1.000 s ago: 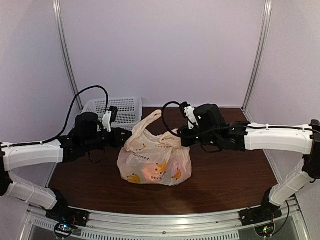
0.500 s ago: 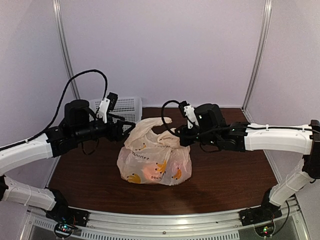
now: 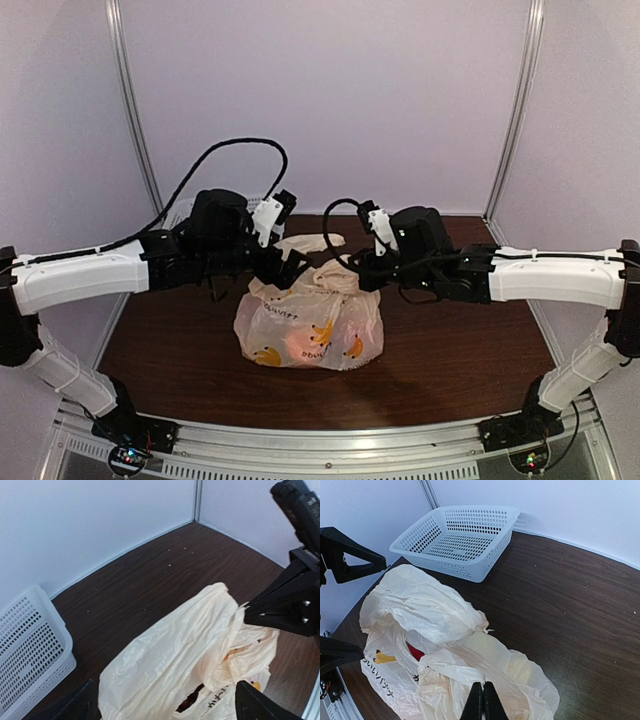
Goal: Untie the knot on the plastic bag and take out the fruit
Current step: Untie the bag handles from the takeout bag, then adjust the takeout bag at the center of the board.
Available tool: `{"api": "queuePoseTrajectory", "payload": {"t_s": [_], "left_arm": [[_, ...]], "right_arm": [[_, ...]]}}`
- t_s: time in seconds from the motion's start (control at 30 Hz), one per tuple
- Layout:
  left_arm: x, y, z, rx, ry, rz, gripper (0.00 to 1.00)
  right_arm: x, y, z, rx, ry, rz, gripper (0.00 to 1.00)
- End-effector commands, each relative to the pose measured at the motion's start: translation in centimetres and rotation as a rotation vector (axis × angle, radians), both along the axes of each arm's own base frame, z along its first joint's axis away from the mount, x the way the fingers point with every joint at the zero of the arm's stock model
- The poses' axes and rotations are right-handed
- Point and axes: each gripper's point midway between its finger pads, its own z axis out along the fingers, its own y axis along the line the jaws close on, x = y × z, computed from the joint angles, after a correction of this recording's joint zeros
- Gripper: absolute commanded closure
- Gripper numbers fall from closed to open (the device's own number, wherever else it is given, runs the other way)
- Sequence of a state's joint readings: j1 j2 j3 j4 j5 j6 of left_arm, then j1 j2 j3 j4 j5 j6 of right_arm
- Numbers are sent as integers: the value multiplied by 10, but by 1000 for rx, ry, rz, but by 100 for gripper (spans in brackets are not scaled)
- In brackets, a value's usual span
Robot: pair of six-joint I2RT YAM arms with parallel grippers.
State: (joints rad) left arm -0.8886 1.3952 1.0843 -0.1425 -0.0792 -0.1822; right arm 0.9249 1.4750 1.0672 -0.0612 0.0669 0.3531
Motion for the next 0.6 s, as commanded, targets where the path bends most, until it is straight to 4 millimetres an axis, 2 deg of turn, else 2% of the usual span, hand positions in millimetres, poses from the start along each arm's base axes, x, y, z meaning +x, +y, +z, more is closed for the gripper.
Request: {"api": "queuePoseTrajectory", "payload": {"t_s": [0.0, 0.27, 0.43, 0.5, 0.57], "left_arm": [[30, 27, -14, 157, -38, 237, 3], [39, 45, -27, 218, -33, 364, 2], [39, 54, -22, 198, -32, 413, 4], [39, 60, -17, 181, -35, 433, 14], [39, 64, -14, 159, -29, 439, 29]], "right_arm": [[-2, -6, 8, 39, -3, -6, 100], [-1, -7, 7, 43, -2, -7, 100], [0, -10, 7, 41, -2, -20, 100], [1, -13, 7, 43, -3, -31, 100], [2, -16, 8, 49, -5, -43, 100]]}}
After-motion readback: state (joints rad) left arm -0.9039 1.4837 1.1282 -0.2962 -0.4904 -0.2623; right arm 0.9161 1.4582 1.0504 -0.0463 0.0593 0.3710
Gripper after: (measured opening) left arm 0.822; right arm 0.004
